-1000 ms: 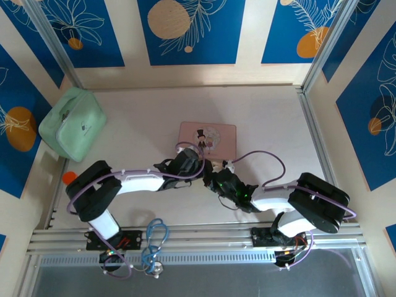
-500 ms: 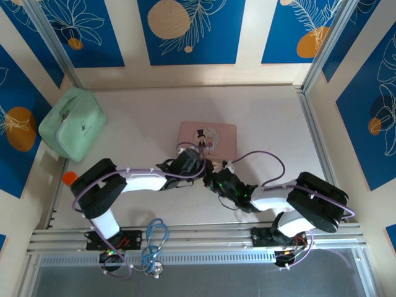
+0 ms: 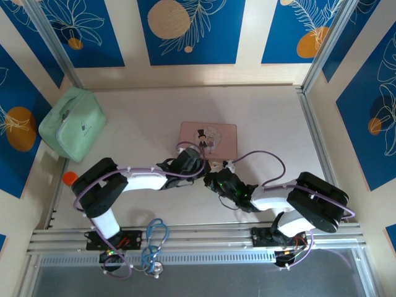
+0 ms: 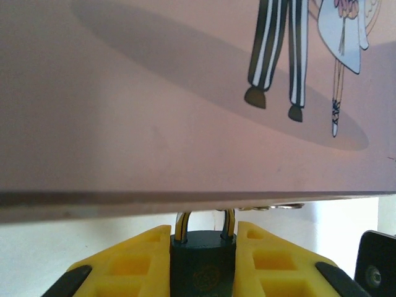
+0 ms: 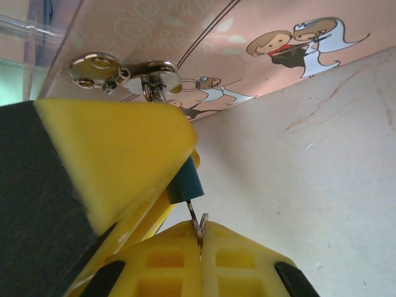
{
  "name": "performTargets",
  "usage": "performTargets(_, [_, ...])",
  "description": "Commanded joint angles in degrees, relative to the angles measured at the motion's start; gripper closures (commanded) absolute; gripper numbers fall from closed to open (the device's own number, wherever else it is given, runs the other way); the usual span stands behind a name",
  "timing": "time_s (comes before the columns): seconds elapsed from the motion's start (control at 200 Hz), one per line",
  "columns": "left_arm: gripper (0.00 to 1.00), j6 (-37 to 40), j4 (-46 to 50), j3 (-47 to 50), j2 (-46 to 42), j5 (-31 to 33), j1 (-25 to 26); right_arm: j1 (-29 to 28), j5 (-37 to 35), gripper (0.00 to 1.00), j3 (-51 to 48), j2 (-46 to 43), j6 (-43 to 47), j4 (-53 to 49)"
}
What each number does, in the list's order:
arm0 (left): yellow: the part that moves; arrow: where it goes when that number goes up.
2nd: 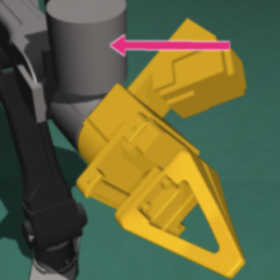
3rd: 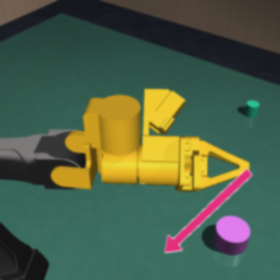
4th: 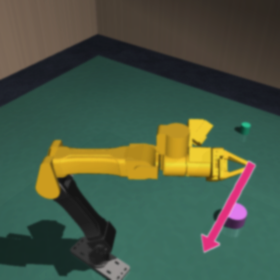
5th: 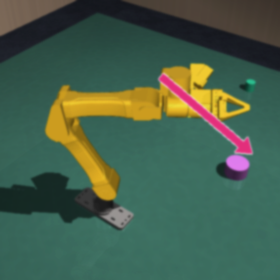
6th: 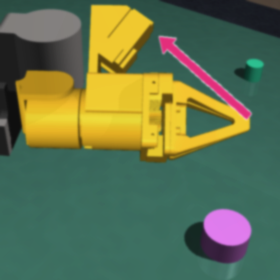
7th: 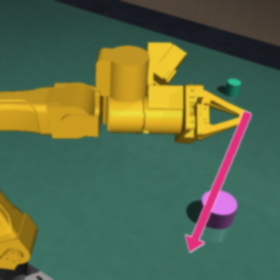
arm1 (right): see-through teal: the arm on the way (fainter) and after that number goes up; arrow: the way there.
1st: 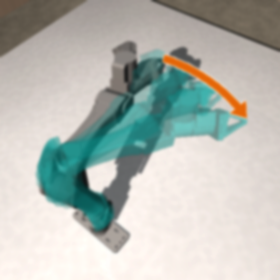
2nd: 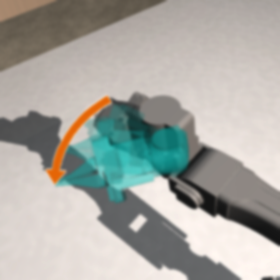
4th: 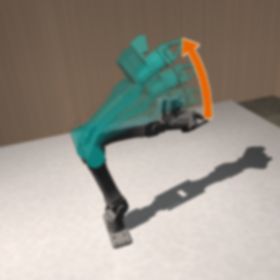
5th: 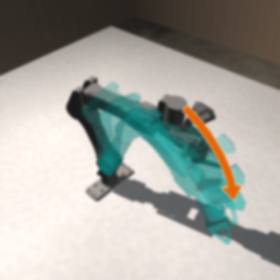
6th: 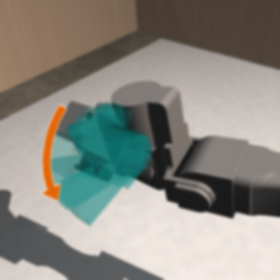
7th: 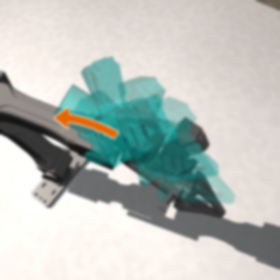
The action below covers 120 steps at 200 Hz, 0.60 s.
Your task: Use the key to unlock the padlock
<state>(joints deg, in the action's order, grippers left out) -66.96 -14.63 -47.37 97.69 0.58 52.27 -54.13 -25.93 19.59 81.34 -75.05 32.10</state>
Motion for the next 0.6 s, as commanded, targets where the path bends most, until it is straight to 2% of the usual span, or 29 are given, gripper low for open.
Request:
performTargets(0.0, [0.89, 0.55, 1.78, -2.43, 0.22, -0.68, 0.42, -1.33, -2.11, 0.85, 2.26, -4.01, 1.32, -5.92])
performTargets(0.035, [0.89, 0.49, 2.07, -2.61, 0.29, -0.64, 0.38, -1.89, -3.75, 0.79, 2.38, -5.86, 1.09, -8.57])
performTargets(0.105, [0.90, 0.32, 3.03, -3.19, 0.35, -0.66, 0.18, -2.77, -5.94, 0.59, 2.38, -9.55, 0.12, -13.40])
performTargets(0.15, [0.91, 0.03, 3.90, -3.57, 0.31, -0.82, 0.03, -3.50, -7.29, 0.52, 2.20, -12.54, -0.45, -16.48])
performTargets(0.205, [0.91, -0.89, 5.05, -3.94, 0.14, -1.17, -0.26, -4.99, -9.85, 0.49, 1.82, -17.09, -2.23, -21.69])
performTargets(0.295, [0.91, -2.50, 7.11, -4.89, -0.08, -1.87, -0.52, -6.57, -12.97, 0.48, -1.06, -25.00, -6.40, -27.59])
performTargets(0.4, [0.89, -3.03, 10.71, -7.06, 0.05, -2.63, -0.83, -6.02, -13.75, 0.48, -6.50, -30.87, -8.94, -25.85])
performTargets(0.48, [0.89, -3.12, 13.48, -8.78, 0.52, -3.40, -0.94, -5.25, -13.46, 0.52, -7.23, -30.24, -8.99, -24.72])
performTargets(0.595, [0.89, -4.31, 14.13, -10.13, 1.43, -5.28, -1.23, -5.26, -13.21, 0.57, -4.64, -24.92, -6.18, -22.73])
